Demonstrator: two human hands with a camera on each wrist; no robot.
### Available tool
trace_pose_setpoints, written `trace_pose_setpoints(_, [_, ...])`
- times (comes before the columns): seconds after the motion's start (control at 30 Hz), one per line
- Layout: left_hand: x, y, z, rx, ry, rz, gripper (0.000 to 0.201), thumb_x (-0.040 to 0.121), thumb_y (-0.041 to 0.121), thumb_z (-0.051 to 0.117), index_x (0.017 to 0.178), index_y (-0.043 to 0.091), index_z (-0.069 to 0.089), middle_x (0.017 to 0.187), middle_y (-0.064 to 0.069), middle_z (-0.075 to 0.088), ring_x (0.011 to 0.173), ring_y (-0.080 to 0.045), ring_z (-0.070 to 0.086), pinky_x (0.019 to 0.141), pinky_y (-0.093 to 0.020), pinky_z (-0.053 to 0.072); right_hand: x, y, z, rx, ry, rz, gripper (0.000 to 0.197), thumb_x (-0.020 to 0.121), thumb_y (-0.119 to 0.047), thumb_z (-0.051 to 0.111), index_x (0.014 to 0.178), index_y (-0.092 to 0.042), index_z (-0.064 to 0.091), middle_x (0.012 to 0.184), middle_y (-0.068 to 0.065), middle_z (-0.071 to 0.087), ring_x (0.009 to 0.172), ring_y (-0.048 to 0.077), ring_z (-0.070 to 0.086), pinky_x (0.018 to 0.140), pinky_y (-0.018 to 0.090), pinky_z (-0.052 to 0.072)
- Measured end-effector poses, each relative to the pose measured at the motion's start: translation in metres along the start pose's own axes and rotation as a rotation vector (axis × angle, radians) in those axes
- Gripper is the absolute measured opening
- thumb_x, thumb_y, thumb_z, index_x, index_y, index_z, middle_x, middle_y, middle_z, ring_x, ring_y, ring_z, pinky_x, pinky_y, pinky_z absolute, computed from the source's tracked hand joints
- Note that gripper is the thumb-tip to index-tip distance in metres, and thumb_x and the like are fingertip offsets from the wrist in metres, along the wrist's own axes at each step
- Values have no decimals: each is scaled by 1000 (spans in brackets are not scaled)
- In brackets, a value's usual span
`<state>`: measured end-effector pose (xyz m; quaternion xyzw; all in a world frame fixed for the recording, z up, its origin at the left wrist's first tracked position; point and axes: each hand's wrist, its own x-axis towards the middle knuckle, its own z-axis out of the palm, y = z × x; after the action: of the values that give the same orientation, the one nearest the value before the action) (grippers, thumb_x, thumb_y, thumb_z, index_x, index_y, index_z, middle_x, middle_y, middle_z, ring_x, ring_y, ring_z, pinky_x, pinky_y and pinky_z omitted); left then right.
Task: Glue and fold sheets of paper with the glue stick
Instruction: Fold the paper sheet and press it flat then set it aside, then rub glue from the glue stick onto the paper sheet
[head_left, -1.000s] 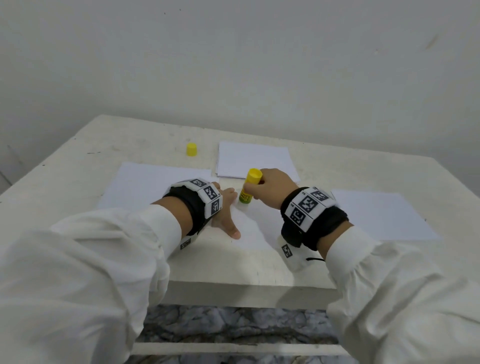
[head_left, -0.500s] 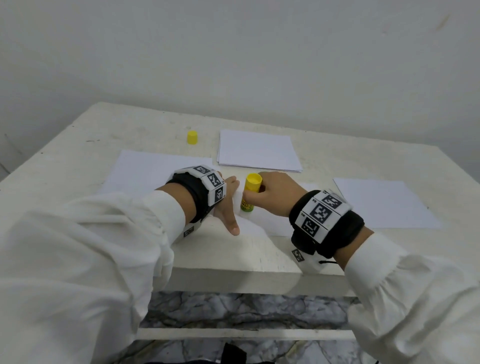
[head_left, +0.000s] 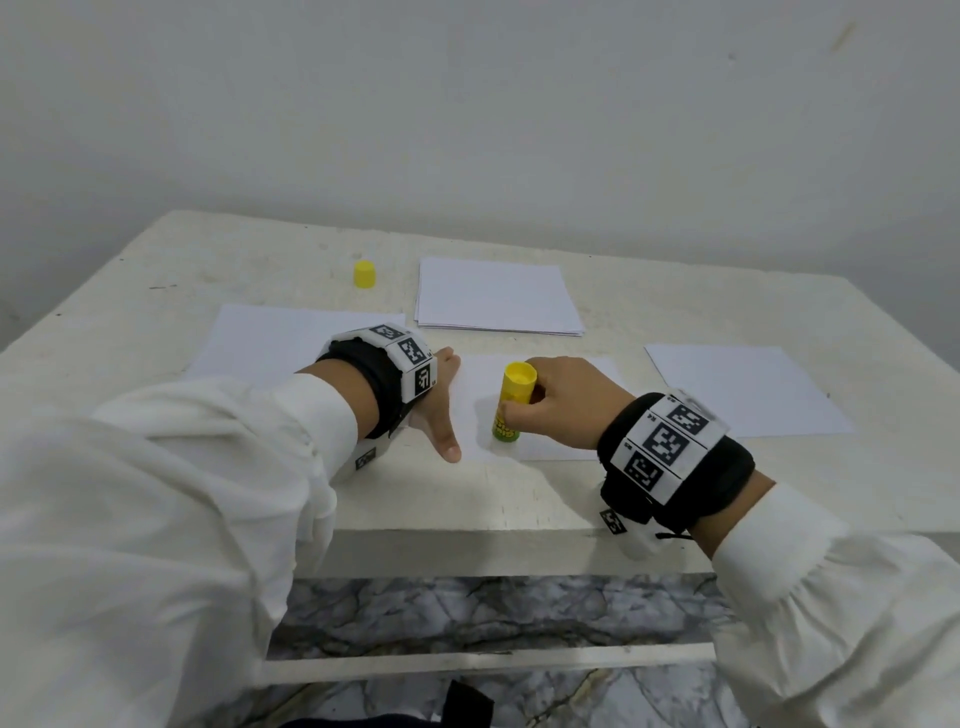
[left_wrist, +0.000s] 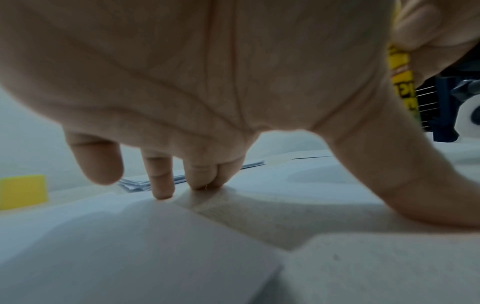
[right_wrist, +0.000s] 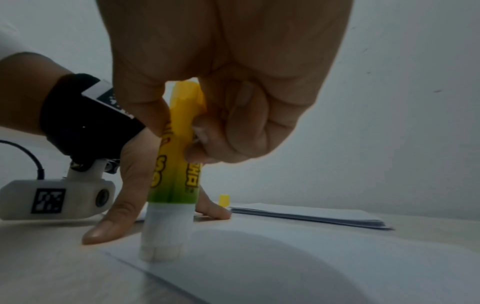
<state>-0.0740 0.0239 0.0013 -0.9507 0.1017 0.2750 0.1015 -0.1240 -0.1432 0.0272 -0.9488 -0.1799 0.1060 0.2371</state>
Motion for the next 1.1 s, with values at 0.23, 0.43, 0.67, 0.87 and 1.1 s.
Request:
trace_pose_setpoints(0.23, [-2,3,-3,-3,-1,8,116,66,62,75,147,9,10,153,-9,16,138,-30,24,107,-43,29,-17,35,-16,43,75,104,27,86,-26,61,67,-15,45,66,-4,46,59,10,40,55,21,32])
trace_pose_setpoints(0.43, [0,5,-5,18,-24,-7,118,66,61,74,147,8,8,157,-6,8,141,-29,18,110,-44,26,-31,60,-29,23,124,165,22,87,-26,60,76,-9,51,68,-2,47,60,10,40,54,22,31])
trace_pose_setpoints(0.67, [-3,10,-7,28,-16,-7,115,68,58,75,147,7,9,154,-7,14,139,-29,23,107,-42,29,-40,83,-39,14,169,228,22,86,-24,60,74,-9,49,66,-1,46,58,11,39,53,22,31])
trace_pose_setpoints(0.87, [-3,11,-8,20,-30,-26,117,68,57,76,148,7,6,154,-10,13,140,-30,22,108,-42,29,-45,96,-47,-1,171,238,23,87,-24,60,72,-11,47,65,-2,45,58,10,39,54,22,30])
trace_pose_setpoints(1.1, [-1,11,-7,28,-22,-30,121,63,61,77,147,7,8,153,-9,17,137,-31,25,108,-42,28,-22,103,-71,102,182,282,18,84,-23,59,79,-7,55,76,8,56,66,18,47,58,28,36])
